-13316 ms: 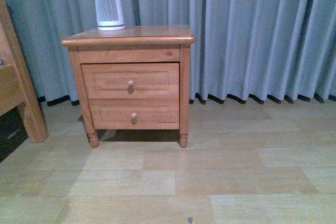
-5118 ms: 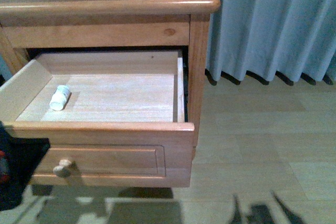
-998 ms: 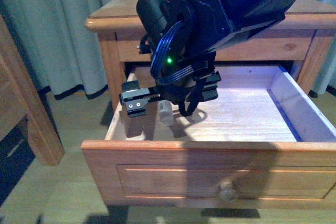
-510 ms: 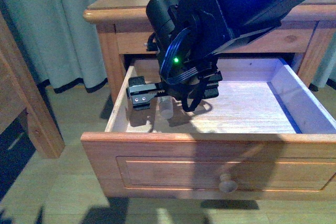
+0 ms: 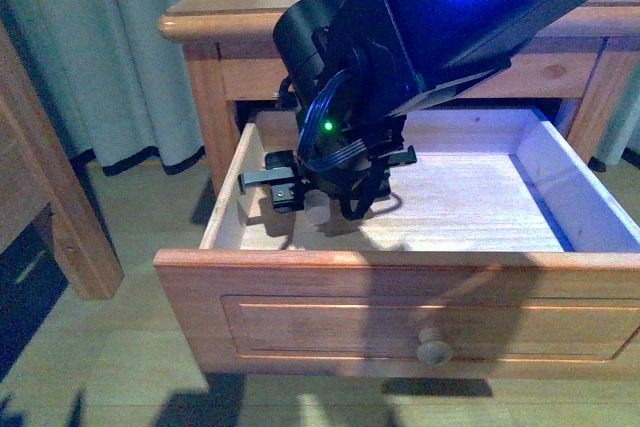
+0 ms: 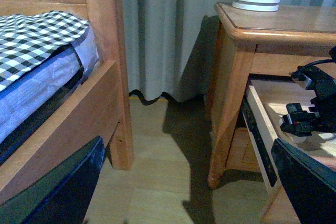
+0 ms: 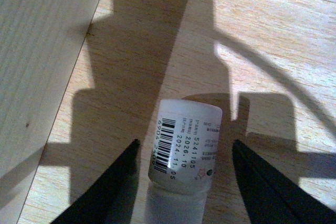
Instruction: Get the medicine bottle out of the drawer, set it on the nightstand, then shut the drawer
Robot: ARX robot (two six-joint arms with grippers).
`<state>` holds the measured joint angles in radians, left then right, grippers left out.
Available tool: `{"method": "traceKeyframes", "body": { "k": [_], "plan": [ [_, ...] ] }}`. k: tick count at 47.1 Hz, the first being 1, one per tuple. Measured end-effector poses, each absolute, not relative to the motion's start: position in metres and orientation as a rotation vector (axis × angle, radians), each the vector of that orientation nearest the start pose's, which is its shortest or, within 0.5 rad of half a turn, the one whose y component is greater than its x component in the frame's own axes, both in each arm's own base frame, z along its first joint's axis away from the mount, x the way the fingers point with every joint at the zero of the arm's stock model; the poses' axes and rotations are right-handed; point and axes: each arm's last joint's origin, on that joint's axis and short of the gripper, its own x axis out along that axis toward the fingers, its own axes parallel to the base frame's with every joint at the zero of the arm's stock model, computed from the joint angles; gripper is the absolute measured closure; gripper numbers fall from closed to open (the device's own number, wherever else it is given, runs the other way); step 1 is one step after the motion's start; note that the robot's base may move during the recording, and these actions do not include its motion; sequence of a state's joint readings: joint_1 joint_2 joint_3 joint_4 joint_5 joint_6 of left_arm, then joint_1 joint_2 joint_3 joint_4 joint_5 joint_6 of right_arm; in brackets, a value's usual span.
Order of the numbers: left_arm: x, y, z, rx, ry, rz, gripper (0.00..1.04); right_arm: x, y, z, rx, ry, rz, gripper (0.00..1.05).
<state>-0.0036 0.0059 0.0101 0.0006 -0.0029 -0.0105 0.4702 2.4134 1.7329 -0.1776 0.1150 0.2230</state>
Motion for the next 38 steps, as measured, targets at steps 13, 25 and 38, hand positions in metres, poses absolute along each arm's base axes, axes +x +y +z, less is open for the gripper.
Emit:
{"method": "traceKeyframes", "body": {
  "k": [13, 25, 38],
  "plan": [
    [0.097, 0.0, 0.167, -0.011, -0.005, -0.001, 0.06, 0.454, 0.229, 0.099, -0.038, 0.855, 0.241, 0.75],
    [0.097, 0.0, 0.167, -0.011, -0.005, -0.001, 0.06, 0.447, 0.225, 0.101, -0.028, 0.859, 0.237, 0.75],
    [0.097, 0.0, 0.167, -0.011, -0.005, -0.001, 0.06, 0.413, 0.205, 0.152, 0.001, 0.746, 0.257, 0.75]
  ]
}}
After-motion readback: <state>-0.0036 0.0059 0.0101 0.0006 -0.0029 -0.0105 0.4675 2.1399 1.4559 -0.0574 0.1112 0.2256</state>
